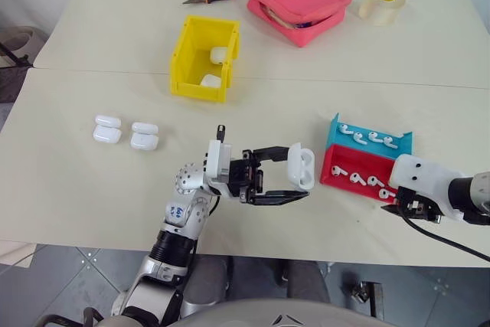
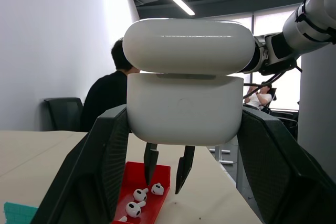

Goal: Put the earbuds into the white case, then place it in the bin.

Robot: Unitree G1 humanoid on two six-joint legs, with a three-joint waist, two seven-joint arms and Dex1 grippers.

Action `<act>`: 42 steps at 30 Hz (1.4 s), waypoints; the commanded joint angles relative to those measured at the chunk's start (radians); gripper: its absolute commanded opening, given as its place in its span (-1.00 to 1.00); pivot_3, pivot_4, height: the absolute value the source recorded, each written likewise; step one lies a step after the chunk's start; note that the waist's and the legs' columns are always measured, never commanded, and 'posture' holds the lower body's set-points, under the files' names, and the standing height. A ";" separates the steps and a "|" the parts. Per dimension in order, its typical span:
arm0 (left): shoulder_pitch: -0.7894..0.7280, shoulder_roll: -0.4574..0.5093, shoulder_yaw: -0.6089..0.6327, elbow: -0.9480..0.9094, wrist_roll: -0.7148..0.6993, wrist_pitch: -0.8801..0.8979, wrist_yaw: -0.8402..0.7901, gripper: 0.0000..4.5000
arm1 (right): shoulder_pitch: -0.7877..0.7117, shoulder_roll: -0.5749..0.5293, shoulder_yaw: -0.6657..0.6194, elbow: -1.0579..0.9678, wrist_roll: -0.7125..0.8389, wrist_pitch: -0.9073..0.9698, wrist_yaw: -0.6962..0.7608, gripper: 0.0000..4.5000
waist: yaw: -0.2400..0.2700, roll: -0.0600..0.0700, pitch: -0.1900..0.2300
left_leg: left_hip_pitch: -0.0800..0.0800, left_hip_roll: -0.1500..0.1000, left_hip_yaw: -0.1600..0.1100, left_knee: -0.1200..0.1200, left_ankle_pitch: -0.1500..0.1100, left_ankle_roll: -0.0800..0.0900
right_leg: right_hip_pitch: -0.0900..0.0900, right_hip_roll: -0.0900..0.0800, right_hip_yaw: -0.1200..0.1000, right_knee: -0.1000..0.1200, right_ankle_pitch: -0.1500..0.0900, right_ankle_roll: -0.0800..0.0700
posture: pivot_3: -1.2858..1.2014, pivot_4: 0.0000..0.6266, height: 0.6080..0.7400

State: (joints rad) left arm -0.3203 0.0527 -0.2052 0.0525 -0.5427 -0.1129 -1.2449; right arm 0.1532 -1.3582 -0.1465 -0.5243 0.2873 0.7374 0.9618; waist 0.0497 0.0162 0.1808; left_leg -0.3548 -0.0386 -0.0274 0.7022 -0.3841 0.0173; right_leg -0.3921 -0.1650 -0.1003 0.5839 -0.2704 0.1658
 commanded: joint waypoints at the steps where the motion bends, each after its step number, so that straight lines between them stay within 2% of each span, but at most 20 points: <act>1: -0.006 -0.009 -0.004 -0.019 -0.003 -0.016 0.001 0.23 | -0.018 0.010 0.007 0.007 -0.028 -0.030 0.008 0.14 | 0.000 0.000 0.000 | 0.000 0.000 0.000 0.000 0.000 0.000 | 0.000 0.000 0.000 0.000 0.000 0.000 | 0.03 -0.52 1.00; 18: 0.000 0.001 -0.002 -0.027 -0.005 -0.011 0.002 0.23 | -0.039 0.042 0.060 0.028 -0.088 -0.084 0.024 0.14 | 0.000 0.000 0.000 | 0.000 0.000 0.000 0.000 0.000 0.000 | 0.000 0.000 0.000 0.000 0.000 0.000 | 0.03 -0.52 1.00; 21: -0.002 0.002 -0.002 -0.028 -0.006 -0.009 0.002 0.23 | -0.038 0.045 0.063 0.030 -0.095 -0.093 0.027 -0.13 | 0.000 0.000 0.000 | 0.000 0.000 0.000 0.000 0.000 0.000 | 0.000 0.000 0.000 0.000 0.000 0.000 | 0.03 -0.52 1.00; 25: -0.005 0.003 0.000 -0.027 -0.008 -0.007 0.001 0.23 | -0.035 0.047 0.067 0.033 -0.109 -0.108 0.032 -0.73 | -0.001 0.000 0.000 | 0.000 0.000 0.000 0.000 0.000 0.000 | 0.000 0.000 0.000 0.000 0.000 0.000 | 0.03 -0.52 1.00; 26: -0.007 0.004 0.000 -0.027 -0.009 -0.006 0.001 0.23 | -0.034 0.047 0.067 0.034 -0.113 -0.111 0.034 -0.78 | -0.002 0.000 0.000 | 0.000 0.000 0.000 0.000 0.000 0.000 | 0.000 0.000 0.000 0.000 0.000 0.000 | 0.03 -0.52 1.00; 33: -0.007 0.004 0.000 -0.027 -0.011 -0.005 -0.001 0.23 | -0.031 0.059 0.057 0.032 -0.122 -0.121 0.037 -0.78 | -0.002 0.000 0.000 | 0.000 0.000 0.000 0.001 0.000 0.000 | 0.000 0.000 0.000 0.001 0.000 0.000 | 0.03 -0.52 1.00; 36: -0.005 0.006 0.001 -0.026 -0.017 -0.002 -0.010 0.23 | -0.009 0.076 -0.019 0.010 -0.090 -0.114 0.051 -0.78 | -0.001 0.000 0.000 | 0.000 0.000 0.000 0.001 0.000 0.000 | 0.000 0.000 0.000 0.001 0.000 0.000 | 0.03 -0.52 1.00; 38: -0.012 0.005 0.003 -0.022 -0.028 0.009 -0.017 0.23 | 0.021 0.119 -0.127 -0.016 -0.043 -0.114 0.077 -0.78 | 0.002 0.000 0.000 | 0.000 0.000 0.000 0.001 0.000 0.000 | 0.000 0.000 0.000 0.001 0.000 0.000 | 0.03 -0.52 1.00; 42: -0.042 0.007 0.021 0.002 -0.037 0.017 -0.034 0.23 | 0.056 0.274 -0.328 -0.087 0.093 -0.100 0.091 -0.78 | 0.004 0.000 0.000 | 0.000 0.000 0.000 0.001 0.000 0.000 | 0.000 0.000 0.000 0.001 0.000 0.001 | 0.03 -0.52 1.00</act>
State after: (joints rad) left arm -0.3468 0.0617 -0.1937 0.0578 -0.5536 -0.0947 -1.2706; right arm 0.2056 -1.1200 -0.3872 -0.5622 0.3163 0.6342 1.0466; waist 0.0533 0.0159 0.1809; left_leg -0.3548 -0.0385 -0.0276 0.7033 -0.3840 0.0172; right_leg -0.3918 -0.1648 -0.1008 0.5847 -0.2701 0.1663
